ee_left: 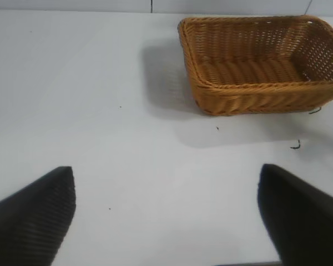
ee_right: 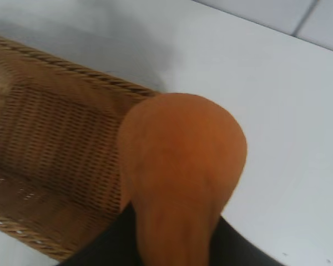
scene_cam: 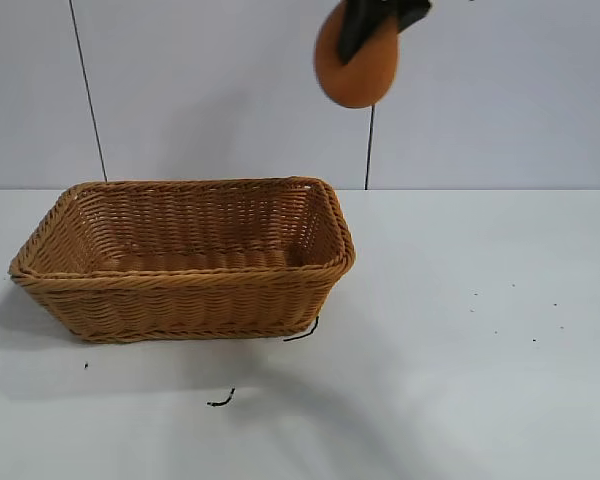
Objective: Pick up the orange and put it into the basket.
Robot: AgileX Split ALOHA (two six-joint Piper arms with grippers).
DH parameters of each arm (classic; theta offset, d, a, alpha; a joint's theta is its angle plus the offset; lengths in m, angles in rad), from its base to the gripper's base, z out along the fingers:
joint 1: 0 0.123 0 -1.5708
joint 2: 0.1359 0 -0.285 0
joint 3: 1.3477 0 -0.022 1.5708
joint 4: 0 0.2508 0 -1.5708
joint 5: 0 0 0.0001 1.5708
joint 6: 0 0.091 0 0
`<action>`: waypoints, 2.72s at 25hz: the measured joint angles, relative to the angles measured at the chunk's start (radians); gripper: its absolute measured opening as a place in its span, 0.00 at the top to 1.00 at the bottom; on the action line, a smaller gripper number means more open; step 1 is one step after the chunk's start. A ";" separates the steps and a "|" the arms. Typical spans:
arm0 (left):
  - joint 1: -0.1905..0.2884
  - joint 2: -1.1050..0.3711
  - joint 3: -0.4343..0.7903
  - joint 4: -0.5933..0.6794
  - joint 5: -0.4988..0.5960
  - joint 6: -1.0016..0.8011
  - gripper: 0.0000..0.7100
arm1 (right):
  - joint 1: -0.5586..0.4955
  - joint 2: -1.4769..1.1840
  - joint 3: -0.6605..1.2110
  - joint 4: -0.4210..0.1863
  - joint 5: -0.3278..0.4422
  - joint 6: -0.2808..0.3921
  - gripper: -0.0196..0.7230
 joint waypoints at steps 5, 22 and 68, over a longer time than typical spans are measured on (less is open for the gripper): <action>0.000 0.000 0.000 0.000 0.000 0.000 0.10 | 0.020 0.127 0.000 -0.006 -0.091 0.016 0.82; 0.000 0.000 0.000 0.000 0.000 0.000 0.10 | -0.022 0.179 -0.127 -0.018 0.036 0.024 0.08; 0.000 0.000 0.000 0.000 -0.001 0.000 0.10 | -0.560 -1.005 0.971 -0.098 0.264 0.038 0.08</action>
